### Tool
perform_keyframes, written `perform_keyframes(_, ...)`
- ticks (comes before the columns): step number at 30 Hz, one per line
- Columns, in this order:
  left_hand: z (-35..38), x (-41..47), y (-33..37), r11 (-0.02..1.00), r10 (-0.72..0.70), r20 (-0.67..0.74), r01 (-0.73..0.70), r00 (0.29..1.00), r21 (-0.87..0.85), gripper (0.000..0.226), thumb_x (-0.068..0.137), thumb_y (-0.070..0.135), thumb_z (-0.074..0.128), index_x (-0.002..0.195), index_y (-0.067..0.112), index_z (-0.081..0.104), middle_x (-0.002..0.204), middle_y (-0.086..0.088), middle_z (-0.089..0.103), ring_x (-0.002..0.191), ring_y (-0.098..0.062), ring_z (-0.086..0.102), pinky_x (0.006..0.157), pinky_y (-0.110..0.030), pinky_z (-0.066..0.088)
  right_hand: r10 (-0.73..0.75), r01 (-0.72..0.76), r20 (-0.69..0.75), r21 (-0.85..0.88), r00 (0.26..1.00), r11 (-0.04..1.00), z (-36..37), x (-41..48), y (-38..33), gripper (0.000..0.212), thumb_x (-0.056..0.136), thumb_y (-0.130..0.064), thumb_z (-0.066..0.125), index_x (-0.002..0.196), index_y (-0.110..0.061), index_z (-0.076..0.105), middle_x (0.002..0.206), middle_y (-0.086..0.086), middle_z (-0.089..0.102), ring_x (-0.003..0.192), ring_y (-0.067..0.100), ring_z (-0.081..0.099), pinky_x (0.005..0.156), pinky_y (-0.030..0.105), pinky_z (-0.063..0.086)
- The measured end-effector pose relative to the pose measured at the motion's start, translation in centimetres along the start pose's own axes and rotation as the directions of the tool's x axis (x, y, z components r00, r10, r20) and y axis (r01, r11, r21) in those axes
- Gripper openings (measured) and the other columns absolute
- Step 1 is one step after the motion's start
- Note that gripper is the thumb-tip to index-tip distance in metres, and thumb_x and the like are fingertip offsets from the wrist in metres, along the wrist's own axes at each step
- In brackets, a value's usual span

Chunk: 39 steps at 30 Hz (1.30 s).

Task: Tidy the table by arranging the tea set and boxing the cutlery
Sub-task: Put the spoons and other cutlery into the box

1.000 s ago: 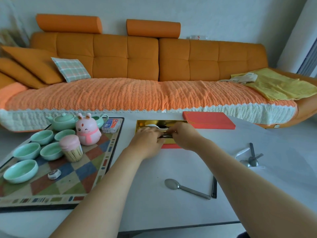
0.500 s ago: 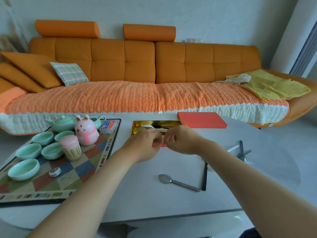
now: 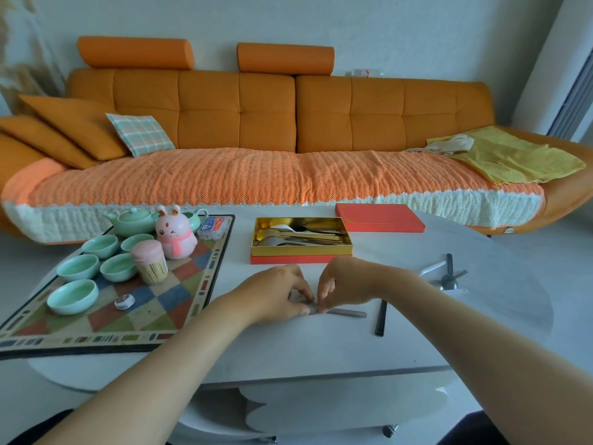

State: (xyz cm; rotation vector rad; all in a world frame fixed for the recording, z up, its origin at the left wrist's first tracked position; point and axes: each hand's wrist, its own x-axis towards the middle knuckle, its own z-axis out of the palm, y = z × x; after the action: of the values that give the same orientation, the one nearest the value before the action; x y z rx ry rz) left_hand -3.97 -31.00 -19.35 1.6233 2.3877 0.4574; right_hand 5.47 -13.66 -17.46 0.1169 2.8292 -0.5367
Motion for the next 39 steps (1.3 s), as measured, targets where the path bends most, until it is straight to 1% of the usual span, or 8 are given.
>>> perform_keyframes(6,-0.2,0.8,-0.7,0.982,-0.054,-0.062,0.042,0.997,-0.182,0.01,0.089,0.032,0.067,0.096,0.033,0.06,0.099,0.017,0.058,0.088,-0.007,0.057,0.079,-0.029,0.052,0.014,-0.01,-0.114,0.034,0.993,0.999,0.2,0.8,0.4,0.014,0.085,-0.039,0.07,0.097,-0.034,0.076,0.092,-0.02,0.069,0.086,0.001,0.063,0.082,0.022,0.05)
perform_keyframes(9,-0.9,1.6,-1.6,0.947,-0.118,-0.159,0.063,0.98,-0.316,0.006,0.092,0.031,0.065,0.096,0.032,0.06,0.091,0.015,0.059,0.084,-0.004,0.056,0.07,-0.02,0.042,0.032,-0.007,-0.224,0.11,0.974,0.994,-0.2,1.3,0.6,0.018,0.092,-0.027,0.061,0.103,-0.028,0.076,0.089,-0.017,0.068,0.084,0.007,0.063,0.076,0.027,0.055)
perform_keyframes(15,-3.0,3.3,-3.6,0.922,-0.262,-0.476,0.071,0.839,-0.382,0.006,0.094,0.025,0.063,0.099,0.029,0.064,0.091,0.018,0.061,0.076,0.005,0.053,0.06,-0.005,0.036,0.099,0.015,-0.513,0.212,0.853,0.977,-1.9,2.9,0.1,0.025,0.096,-0.014,0.055,0.109,-0.023,0.074,0.082,-0.002,0.067,0.072,0.022,0.06,0.062,0.031,0.047)
perform_keyframes(18,-3.1,4.3,-4.2,0.936,-0.26,-0.536,0.072,0.803,-0.345,0.013,0.095,0.023,0.061,0.107,0.027,0.064,0.099,0.014,0.061,0.085,0.003,0.055,0.066,-0.002,0.035,0.191,-0.044,-0.593,0.254,0.782,0.966,-2.6,4.6,0.5,0.026,0.096,-0.013,0.054,0.108,-0.024,0.074,0.079,-0.002,0.066,0.057,0.014,0.052,0.047,0.021,0.038)
perform_keyframes(20,-2.8,5.2,-4.8,0.971,-0.203,-0.567,0.089,0.798,-0.223,0.023,0.096,0.021,0.059,0.119,0.023,0.062,0.113,0.005,0.058,0.105,-0.01,0.053,0.082,-0.014,0.039,0.277,-0.114,-0.608,0.293,0.744,0.949,-3.0,5.5,0.9,0.029,0.096,-0.011,0.051,0.105,-0.024,0.075,0.077,-0.007,0.064,0.053,0.01,0.05,0.043,0.016,0.033)
perform_keyframes(24,-2.1,6.4,-5.4,0.994,-0.109,-0.507,0.093,0.855,-0.057,0.035,0.099,0.022,0.049,0.133,0.019,0.055,0.131,0.004,0.049,0.124,-0.016,0.04,0.1,-0.038,0.042,0.356,-0.238,-0.554,0.276,0.753,0.931,-3.2,6.9,1.8,0.039,0.094,-0.006,0.044,0.104,-0.027,0.076,0.075,-0.007,0.06,0.056,0.015,0.054,0.044,0.022,0.038)
perform_keyframes(31,-1.0,7.5,-5.4,0.978,0.032,-0.291,0.031,0.956,0.209,0.048,0.1,0.039,0.042,0.144,0.02,0.047,0.151,0.003,0.04,0.14,-0.016,0.029,0.114,-0.031,0.022,0.348,-0.304,-0.474,0.171,0.809,0.937,-3.2,8.8,2.4,0.036,0.097,-0.008,0.045,0.106,-0.026,0.075,0.094,0.001,0.067,0.072,0.021,0.062,0.056,0.029,0.053)
perform_keyframes(39,-0.6,8.0,-6.1,0.967,-0.003,-0.243,0.065,0.97,0.247,0.055,0.097,0.05,0.038,0.147,0.026,0.041,0.151,0.005,0.043,0.14,-0.018,0.032,0.116,-0.038,0.025,0.177,-0.174,-0.453,0.05,0.874,0.984,-2.8,7.7,2.5,0.041,0.091,-0.007,0.041,0.106,-0.025,0.075,0.1,0.002,0.069,0.076,0.017,0.058,0.063,0.03,0.05)
